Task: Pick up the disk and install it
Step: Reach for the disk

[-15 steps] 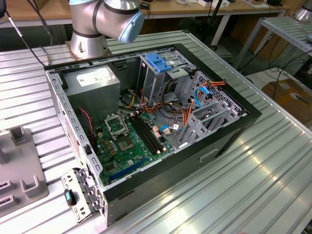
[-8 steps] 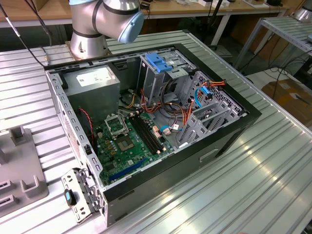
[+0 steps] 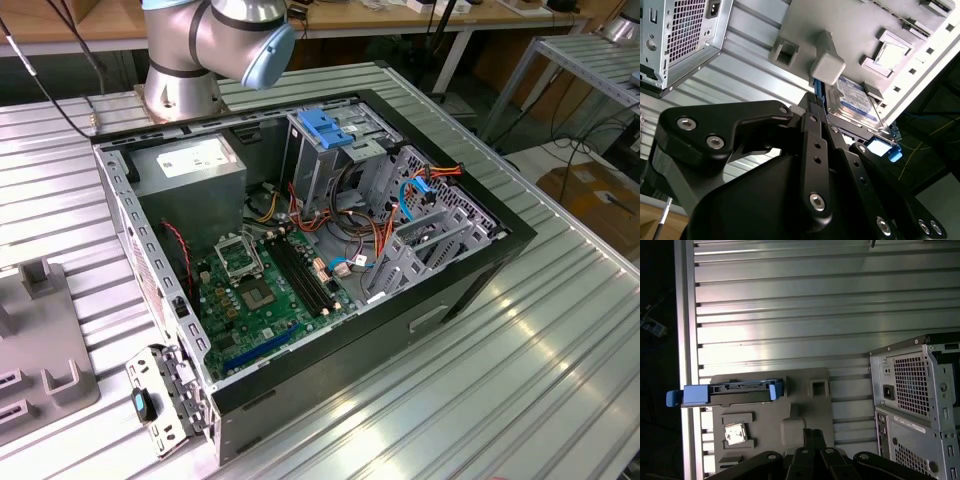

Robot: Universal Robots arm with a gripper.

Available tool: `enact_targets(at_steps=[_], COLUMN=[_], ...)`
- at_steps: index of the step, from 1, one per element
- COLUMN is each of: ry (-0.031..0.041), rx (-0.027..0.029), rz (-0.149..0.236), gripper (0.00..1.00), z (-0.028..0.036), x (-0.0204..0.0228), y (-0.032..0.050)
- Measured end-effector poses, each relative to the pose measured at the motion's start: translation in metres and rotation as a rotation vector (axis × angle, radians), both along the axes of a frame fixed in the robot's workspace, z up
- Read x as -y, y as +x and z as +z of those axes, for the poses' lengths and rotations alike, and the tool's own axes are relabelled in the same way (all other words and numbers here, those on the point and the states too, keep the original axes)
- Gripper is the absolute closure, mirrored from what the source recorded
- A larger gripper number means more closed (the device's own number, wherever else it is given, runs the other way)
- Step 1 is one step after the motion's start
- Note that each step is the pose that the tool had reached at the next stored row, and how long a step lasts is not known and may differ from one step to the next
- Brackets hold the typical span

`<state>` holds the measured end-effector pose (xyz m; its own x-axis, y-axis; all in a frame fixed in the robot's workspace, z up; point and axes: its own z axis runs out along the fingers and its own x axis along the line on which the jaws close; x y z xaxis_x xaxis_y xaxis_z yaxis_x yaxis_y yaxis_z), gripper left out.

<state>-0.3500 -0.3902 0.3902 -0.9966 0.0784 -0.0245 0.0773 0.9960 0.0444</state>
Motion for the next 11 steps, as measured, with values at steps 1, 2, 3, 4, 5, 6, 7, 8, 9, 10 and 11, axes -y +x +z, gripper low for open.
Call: enact_targets(at_steps=[1,2,3,4,5,6,7,8,9,10,11], ry=[0.0000,0.0000,-0.0001,-0.0001,-0.0001,-0.0001,0.0000,0.0000,-0.0001,-0.0001,0.0000], rx=[0.0000,0.0000,0.0000,0.0000,-0.0001,-0.0001,0.0000,0.0000,0.0000,0.0000,0.0001], rz=[0.000,0.000,0.000,0.000,0.000,0.000,0.000,0.000,0.000,0.000,0.000], gripper=[0.89,0.89,0.89,0.89,0.89,0.89,0.89,0.89,0.89,0.89,0.89], z=[0.0000,0.0000,0.0000,0.0000,0.0000,0.0000,-0.0001,-0.0001,-0.0002,-0.0002,-0.0003], x=[0.0000,0.0000,0.0000,0.0000,0.0000,0.0000,0.0000,0.0000,0.0000,0.0000,-0.0001], y=[0.0000,-0.0002,-0.0005,-0.0011,-0.0023,-0.0034,-0.0045,-0.0056,-0.0067,-0.0076,-0.0082])
